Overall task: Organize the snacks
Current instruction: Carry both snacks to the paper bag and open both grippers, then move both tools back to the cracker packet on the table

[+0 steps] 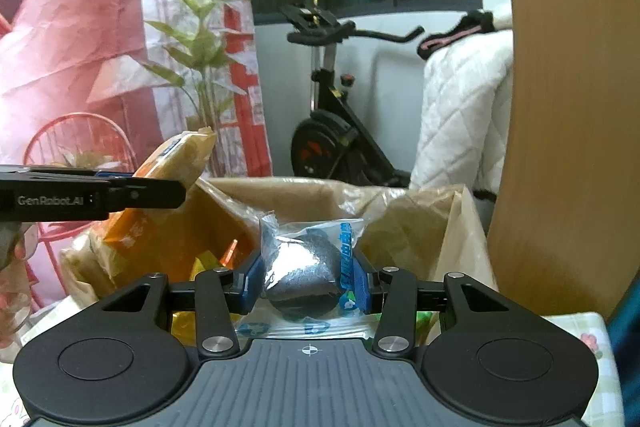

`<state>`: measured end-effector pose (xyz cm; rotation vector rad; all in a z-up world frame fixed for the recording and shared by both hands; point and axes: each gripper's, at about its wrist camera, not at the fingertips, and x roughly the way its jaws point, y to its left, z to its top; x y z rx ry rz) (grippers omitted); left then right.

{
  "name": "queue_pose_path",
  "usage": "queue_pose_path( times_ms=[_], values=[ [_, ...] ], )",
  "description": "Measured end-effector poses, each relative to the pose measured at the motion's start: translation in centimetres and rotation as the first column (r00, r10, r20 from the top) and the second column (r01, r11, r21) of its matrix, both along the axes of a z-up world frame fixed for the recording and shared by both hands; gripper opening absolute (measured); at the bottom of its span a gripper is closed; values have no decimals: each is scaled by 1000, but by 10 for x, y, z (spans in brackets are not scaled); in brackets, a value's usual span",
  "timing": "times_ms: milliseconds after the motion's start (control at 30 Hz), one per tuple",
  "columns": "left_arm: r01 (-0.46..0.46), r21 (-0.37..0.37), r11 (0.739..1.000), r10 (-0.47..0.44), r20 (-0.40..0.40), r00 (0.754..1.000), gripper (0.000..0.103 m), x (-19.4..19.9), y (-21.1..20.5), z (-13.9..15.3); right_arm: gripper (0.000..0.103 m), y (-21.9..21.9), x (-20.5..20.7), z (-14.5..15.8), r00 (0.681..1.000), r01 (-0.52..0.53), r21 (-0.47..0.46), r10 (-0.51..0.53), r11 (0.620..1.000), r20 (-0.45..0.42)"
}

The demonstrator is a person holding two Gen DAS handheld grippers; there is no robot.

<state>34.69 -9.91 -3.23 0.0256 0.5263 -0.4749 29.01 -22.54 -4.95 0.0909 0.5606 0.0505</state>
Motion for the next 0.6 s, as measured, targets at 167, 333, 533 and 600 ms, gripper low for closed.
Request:
queue_pose_path(
  times_ms=[167, 333, 533, 600],
  values=[
    [19, -3, 1000, -19, 28, 999, 67, -12, 2, -5, 54, -1, -19, -4, 1000, 27, -21, -27, 999, 15],
    [13, -6, 1000, -13, 39, 999, 67, -25, 11, 1, 60, -8, -43, 9, 999, 29, -9, -28, 1000, 44],
    [-38, -44, 998, 40, 46, 998, 67, -52, 32, 14, 65, -9, -81, 24, 996, 17, -33, -14, 999, 85],
    [-39, -50, 998, 41, 53, 998, 67, -65, 37, 16, 66, -8, -94, 28, 995, 17, -42, -13, 999, 97]
  ],
)
